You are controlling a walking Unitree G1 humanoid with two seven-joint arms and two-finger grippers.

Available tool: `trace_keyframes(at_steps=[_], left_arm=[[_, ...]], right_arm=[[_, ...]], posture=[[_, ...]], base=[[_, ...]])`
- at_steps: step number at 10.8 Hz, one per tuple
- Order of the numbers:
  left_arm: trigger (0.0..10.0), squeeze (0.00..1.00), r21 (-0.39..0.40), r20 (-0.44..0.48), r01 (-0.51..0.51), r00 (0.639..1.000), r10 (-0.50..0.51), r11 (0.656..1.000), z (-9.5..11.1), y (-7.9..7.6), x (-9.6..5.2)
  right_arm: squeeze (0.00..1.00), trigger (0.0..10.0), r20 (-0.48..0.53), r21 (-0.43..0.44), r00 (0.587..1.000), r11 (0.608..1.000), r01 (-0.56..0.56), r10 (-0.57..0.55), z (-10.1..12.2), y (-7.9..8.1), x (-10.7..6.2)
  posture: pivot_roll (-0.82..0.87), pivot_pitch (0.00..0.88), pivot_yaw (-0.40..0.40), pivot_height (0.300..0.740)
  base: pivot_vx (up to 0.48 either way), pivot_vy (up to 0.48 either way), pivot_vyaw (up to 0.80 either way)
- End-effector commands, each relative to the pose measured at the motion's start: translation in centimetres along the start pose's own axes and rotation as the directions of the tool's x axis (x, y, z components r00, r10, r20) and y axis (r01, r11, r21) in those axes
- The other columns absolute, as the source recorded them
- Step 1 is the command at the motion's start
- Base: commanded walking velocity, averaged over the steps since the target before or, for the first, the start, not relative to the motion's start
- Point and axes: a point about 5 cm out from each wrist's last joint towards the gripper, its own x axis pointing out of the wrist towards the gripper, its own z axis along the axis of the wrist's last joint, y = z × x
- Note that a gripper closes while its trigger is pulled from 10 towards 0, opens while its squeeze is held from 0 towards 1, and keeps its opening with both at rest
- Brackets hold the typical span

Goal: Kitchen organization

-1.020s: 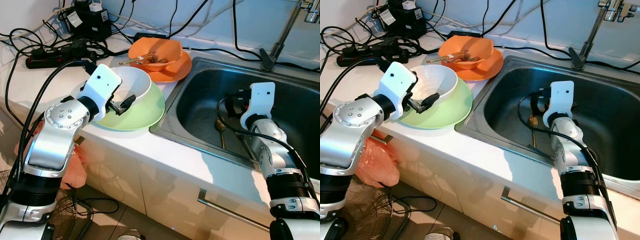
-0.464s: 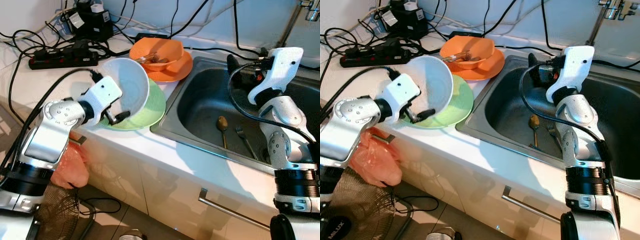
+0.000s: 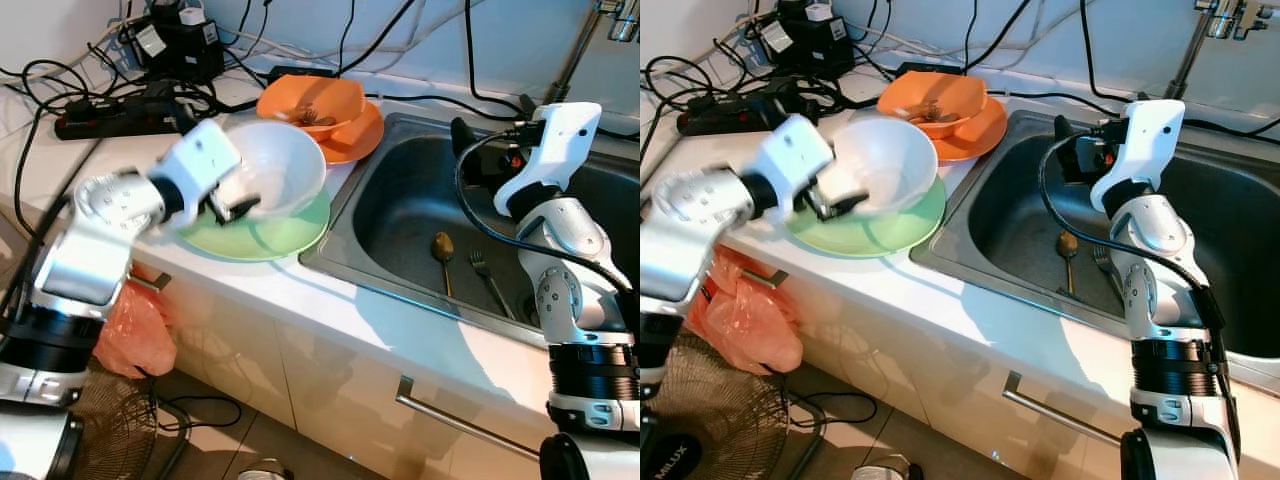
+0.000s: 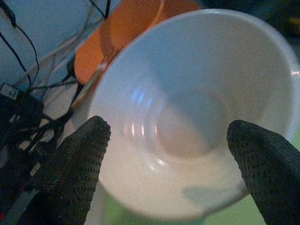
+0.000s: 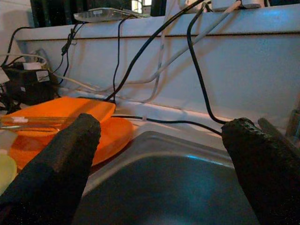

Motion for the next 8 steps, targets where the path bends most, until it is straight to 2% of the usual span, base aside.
trace_keyframes(at_steps=[1,3,5,6,8], left_arm=[[10.0,0.0,0.011,0.048,-0.004,0.999,0.003,1.0,1.3,0.4,-0.5],[10.0,0.0,0.043,0.084,0.031,0.996,-0.035,0.999,2.1,0.2,-1.0],[10.0,0.0,0.087,0.118,0.148,0.98,-0.158,0.985,3.0,-1.1,-1.3],[10.0,0.0,0.123,0.11,0.233,0.963,-0.247,0.965,2.9,-2.1,-1.5],[10.0,0.0,0.124,0.058,0.268,0.959,-0.276,0.955,1.5,-2.3,-1.4]], right_arm=[[0.0,10.0,0.024,0.018,1.0,1.0,-0.015,0.015,0.8,0.3,0.1],[0.0,10.0,0.017,0.021,1.0,1.0,-0.017,0.016,0.7,0.3,0.2],[0.0,10.0,0.016,0.023,1.0,1.0,-0.019,0.019,0.7,0.4,0.3],[0.0,10.0,0.015,0.025,1.0,0.999,-0.021,0.021,0.6,0.5,0.3],[0.0,10.0,0.015,0.031,1.0,0.999,-0.024,0.024,0.5,0.6,0.3]], posture=[[0.31,0.029,0.037,0.74],[0.31,0.028,0.032,0.74],[0.31,0.025,0.032,0.74],[0.31,0.024,0.033,0.74],[0.31,0.023,0.036,0.74]], base=[[0.0,0.0,0.0],[0.0,0.0,0.0],[0.0,0.0,0.0],[0.0,0.0,0.0],[0.0,0.0,0.0]])
